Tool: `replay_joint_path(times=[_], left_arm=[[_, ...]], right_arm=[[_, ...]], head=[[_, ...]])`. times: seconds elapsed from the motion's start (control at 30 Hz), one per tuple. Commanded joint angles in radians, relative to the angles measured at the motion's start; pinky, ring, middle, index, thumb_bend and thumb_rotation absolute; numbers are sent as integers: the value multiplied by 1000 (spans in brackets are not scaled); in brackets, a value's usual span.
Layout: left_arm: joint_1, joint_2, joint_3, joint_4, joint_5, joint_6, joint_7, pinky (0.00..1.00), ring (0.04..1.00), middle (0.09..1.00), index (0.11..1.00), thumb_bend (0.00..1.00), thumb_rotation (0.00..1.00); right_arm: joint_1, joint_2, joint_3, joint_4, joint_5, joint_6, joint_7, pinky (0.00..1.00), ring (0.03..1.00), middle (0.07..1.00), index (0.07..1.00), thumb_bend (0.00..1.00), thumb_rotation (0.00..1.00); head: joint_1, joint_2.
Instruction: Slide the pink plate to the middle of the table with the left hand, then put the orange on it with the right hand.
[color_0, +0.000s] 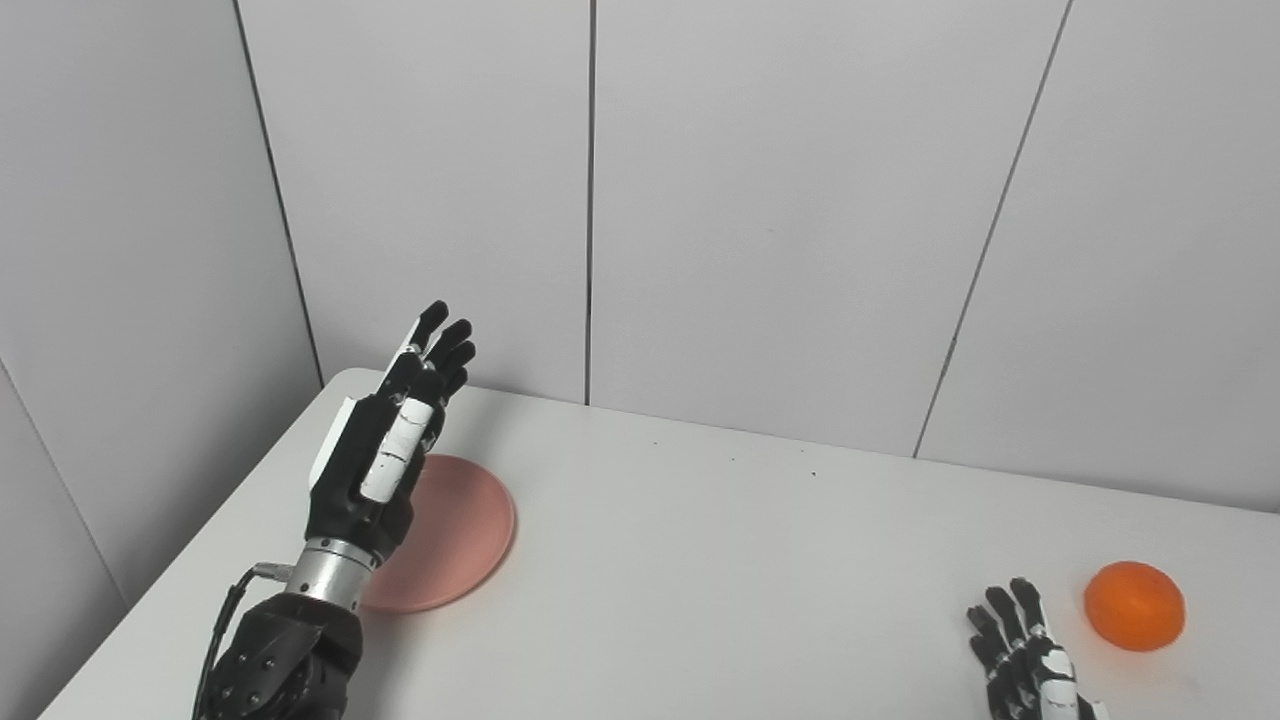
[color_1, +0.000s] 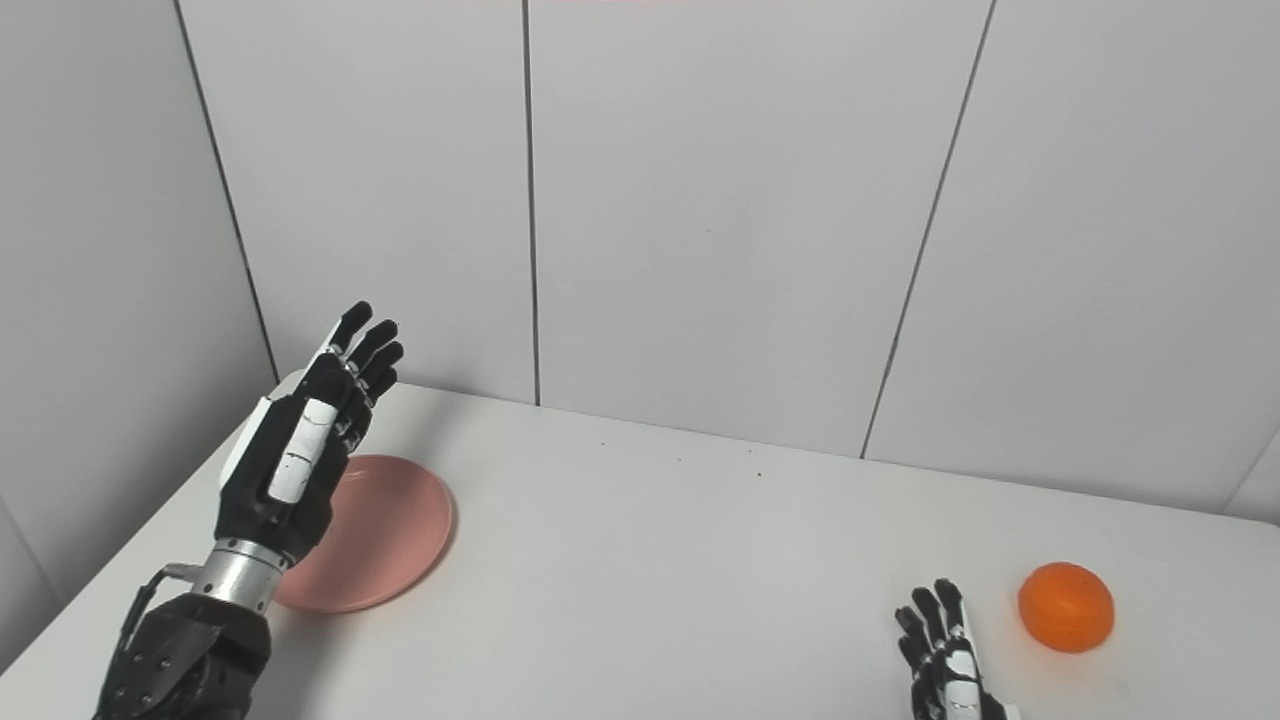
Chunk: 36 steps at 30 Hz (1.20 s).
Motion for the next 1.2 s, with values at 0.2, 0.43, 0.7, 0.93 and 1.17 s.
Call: replay_joint_path(times=[0.2, 0.43, 0.7, 0.93, 1.17], left_arm=[[-55, 93, 39, 75, 27, -66, -46, 1000, 956, 932, 999, 910, 768], [-66, 111, 90, 127, 25, -65, -30, 991, 915, 932, 977, 906, 741], [-90, 140, 134, 208, 3, -95, -51, 790, 902, 938, 990, 898, 731], [-102, 170, 153, 257, 20, -90, -40, 835, 912, 962, 997, 913, 760], [-109, 182, 171, 323, 18, -84, -35, 909, 929, 963, 993, 890, 734]], right_arm=[[82, 17, 3, 120, 2, -8, 3, 982, 949, 967, 1000, 768, 1000], [82, 17, 2, 122, 2, -8, 5, 985, 946, 968, 1000, 762, 1000], [82, 18, 2, 125, -3, -12, 1, 971, 942, 963, 1000, 752, 1000], [80, 17, 3, 129, -8, -18, 0, 968, 941, 961, 998, 750, 1000], [81, 18, 1, 127, -9, -14, -3, 960, 932, 955, 996, 750, 1000]], head=[[3, 2], [3, 4], [0, 5], [-3, 5], [-2, 6]])
